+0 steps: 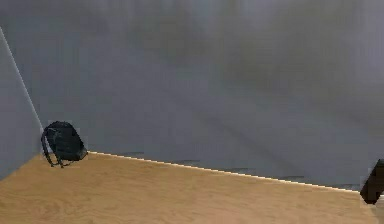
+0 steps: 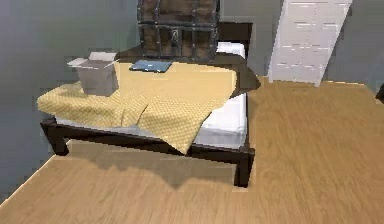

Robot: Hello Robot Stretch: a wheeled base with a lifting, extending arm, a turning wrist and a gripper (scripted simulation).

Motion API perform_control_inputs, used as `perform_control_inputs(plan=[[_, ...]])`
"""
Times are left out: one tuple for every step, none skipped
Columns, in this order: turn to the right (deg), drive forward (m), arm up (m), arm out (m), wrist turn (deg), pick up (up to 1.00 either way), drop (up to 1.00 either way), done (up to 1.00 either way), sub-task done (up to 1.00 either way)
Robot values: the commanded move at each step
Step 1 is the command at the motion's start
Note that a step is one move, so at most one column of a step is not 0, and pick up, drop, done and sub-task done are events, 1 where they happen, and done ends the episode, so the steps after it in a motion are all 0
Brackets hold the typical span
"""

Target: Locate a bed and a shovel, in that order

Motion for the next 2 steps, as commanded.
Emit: perform_control_inputs(plan=[[0.0, 0.05, 0.0, 0.0, 0.0, 0.0, 0.0, 0.0, 0.0], [-45.0, 0.0, 0.0, 0.0, 0.0, 0.0, 0.0, 0.0, 0.0]])
